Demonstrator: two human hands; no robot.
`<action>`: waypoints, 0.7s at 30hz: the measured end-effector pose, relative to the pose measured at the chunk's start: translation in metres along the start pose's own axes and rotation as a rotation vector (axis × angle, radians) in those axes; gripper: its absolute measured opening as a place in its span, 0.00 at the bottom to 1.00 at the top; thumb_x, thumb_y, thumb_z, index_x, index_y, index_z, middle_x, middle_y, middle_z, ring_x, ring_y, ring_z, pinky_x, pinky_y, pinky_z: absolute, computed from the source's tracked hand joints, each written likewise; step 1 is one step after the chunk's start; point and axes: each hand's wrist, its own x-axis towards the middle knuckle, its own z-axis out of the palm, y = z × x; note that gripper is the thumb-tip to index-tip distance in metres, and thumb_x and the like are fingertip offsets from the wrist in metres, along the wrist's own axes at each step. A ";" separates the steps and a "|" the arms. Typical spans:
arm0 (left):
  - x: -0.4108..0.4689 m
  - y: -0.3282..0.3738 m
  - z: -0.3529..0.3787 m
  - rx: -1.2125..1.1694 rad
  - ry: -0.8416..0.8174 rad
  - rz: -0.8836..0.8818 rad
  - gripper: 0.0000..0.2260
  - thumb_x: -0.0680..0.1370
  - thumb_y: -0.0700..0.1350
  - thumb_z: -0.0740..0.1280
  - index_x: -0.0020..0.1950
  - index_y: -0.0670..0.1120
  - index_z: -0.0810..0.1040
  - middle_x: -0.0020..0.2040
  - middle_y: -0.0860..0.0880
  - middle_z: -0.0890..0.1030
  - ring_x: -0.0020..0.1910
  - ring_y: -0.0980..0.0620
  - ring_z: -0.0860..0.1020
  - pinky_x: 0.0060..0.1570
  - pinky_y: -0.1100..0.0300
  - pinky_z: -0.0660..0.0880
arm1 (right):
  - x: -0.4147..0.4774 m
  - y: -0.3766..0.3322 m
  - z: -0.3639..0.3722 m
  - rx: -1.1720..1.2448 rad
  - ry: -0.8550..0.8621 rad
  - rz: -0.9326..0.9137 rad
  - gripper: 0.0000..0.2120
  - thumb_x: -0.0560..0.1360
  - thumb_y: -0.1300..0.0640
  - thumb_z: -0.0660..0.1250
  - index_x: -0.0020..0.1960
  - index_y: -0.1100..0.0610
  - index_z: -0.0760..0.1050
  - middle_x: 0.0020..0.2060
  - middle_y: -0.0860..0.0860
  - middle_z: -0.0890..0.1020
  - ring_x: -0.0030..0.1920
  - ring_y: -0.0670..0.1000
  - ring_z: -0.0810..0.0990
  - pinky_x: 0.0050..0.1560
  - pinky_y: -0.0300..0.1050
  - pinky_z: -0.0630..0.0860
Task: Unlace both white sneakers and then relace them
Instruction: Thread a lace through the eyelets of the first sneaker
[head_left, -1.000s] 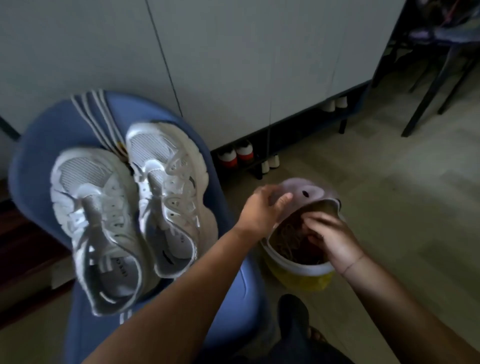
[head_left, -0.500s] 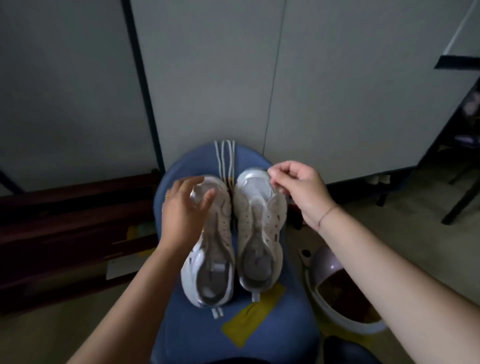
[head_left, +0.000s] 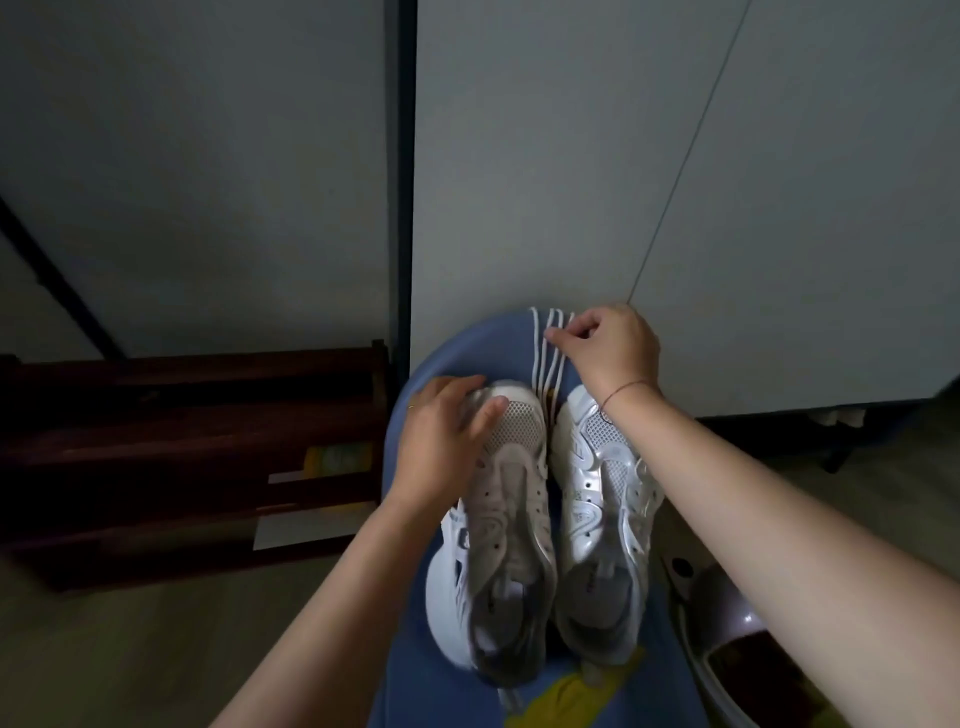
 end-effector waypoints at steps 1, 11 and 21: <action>0.001 -0.002 0.001 0.016 -0.004 0.004 0.19 0.78 0.51 0.67 0.66 0.44 0.77 0.63 0.46 0.78 0.63 0.49 0.74 0.64 0.49 0.71 | 0.000 0.000 0.000 -0.009 0.001 -0.012 0.11 0.67 0.46 0.74 0.34 0.53 0.80 0.39 0.54 0.81 0.44 0.58 0.80 0.49 0.50 0.74; -0.001 -0.004 -0.002 0.059 -0.028 0.022 0.20 0.78 0.54 0.66 0.67 0.46 0.76 0.63 0.49 0.77 0.65 0.51 0.71 0.65 0.52 0.69 | 0.015 0.006 -0.005 -0.009 0.001 0.188 0.17 0.70 0.37 0.67 0.44 0.50 0.81 0.50 0.52 0.80 0.57 0.57 0.75 0.59 0.51 0.66; 0.001 0.001 0.001 0.051 -0.068 -0.012 0.20 0.79 0.54 0.65 0.68 0.48 0.75 0.64 0.50 0.74 0.65 0.53 0.69 0.63 0.58 0.66 | 0.037 0.010 0.002 0.331 -0.203 0.312 0.08 0.72 0.51 0.68 0.42 0.54 0.83 0.47 0.55 0.84 0.50 0.57 0.80 0.59 0.54 0.74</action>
